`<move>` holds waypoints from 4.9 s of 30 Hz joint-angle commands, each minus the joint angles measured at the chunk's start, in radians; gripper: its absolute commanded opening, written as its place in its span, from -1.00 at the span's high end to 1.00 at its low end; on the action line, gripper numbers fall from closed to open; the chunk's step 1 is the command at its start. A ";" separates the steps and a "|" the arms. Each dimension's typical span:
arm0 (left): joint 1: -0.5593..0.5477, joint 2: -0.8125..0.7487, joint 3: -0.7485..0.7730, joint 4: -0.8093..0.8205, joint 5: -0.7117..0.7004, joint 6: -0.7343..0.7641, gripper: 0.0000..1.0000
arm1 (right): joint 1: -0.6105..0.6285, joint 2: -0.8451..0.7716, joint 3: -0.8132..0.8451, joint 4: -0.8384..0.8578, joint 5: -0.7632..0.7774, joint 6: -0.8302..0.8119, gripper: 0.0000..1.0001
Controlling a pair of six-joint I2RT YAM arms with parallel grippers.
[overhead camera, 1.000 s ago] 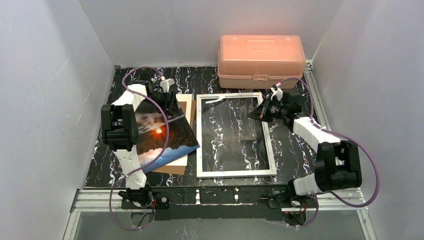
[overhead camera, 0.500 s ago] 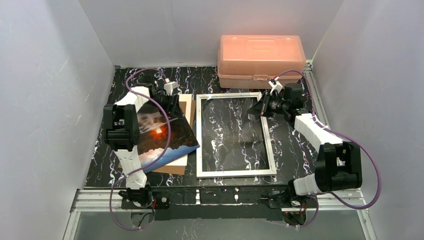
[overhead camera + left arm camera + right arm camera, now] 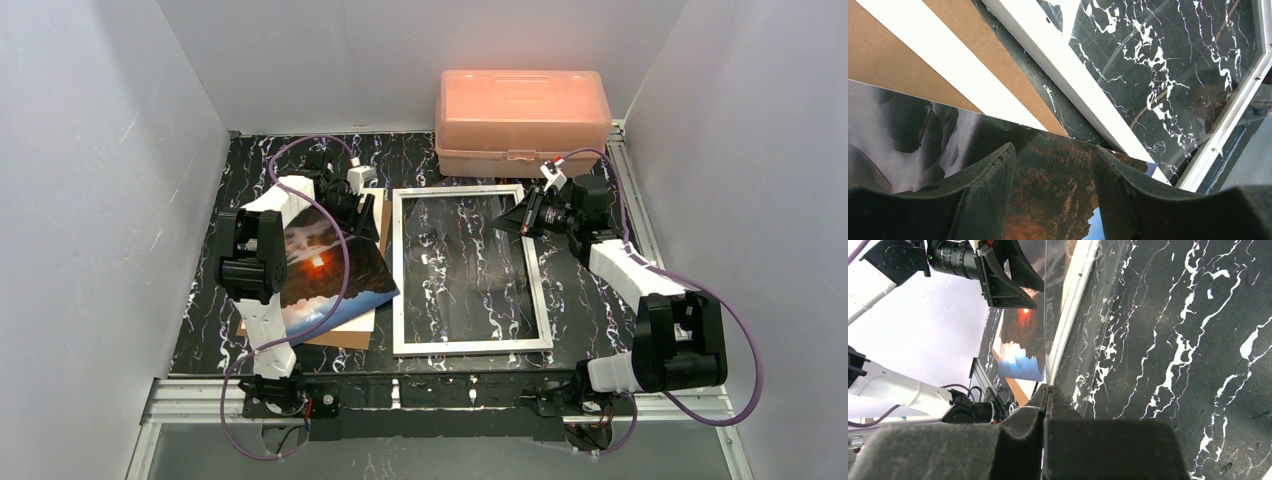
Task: Put the photo into the frame
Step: Adjust the photo frame item on the photo frame, then place the photo frame item in the photo frame.
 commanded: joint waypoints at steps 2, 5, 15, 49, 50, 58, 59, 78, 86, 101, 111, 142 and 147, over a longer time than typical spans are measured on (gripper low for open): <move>-0.012 -0.010 -0.013 0.021 0.016 0.027 -0.09 | 0.001 -0.012 -0.013 0.070 -0.018 0.035 0.97; -0.012 -0.006 -0.016 0.029 0.009 0.024 -0.09 | 0.001 -0.033 -0.028 0.059 -0.008 0.015 0.97; -0.014 -0.005 -0.017 0.020 0.002 0.026 -0.06 | 0.000 0.000 -0.045 0.015 0.049 -0.009 0.97; -0.007 -0.023 -0.007 -0.023 -0.004 0.044 -0.01 | 0.002 0.162 0.080 -0.429 0.368 -0.250 0.74; -0.007 -0.022 -0.008 -0.024 -0.003 0.046 -0.01 | 0.002 0.169 0.084 -0.435 0.372 -0.253 0.73; -0.004 -0.023 -0.010 -0.029 0.003 0.043 0.01 | 0.004 0.194 0.120 -0.494 0.441 -0.267 0.29; -0.003 -0.022 -0.010 -0.031 0.002 0.043 0.01 | 0.004 0.192 0.126 -0.503 0.453 -0.268 0.21; 0.000 -0.024 -0.009 -0.044 0.002 0.047 0.03 | 0.012 0.167 0.277 -0.578 0.594 -0.281 -0.16; 0.005 -0.027 -0.009 -0.055 -0.001 0.062 0.04 | 0.012 0.172 0.272 -0.519 0.593 -0.263 -0.17; 0.011 -0.024 -0.010 -0.063 -0.007 0.068 0.05 | 0.154 0.139 0.222 -0.524 0.825 -0.279 0.61; 0.011 -0.026 -0.018 -0.062 -0.005 0.070 0.05 | 0.232 0.007 0.124 -0.655 0.861 -0.249 0.70; -0.089 -0.057 -0.064 -0.092 -0.014 0.432 0.00 | 0.232 -0.140 0.059 -1.017 0.491 -0.196 -0.34; -0.134 -0.087 -0.094 -0.090 -0.041 0.485 -0.01 | 0.232 -0.176 0.001 -0.997 0.495 -0.187 -0.37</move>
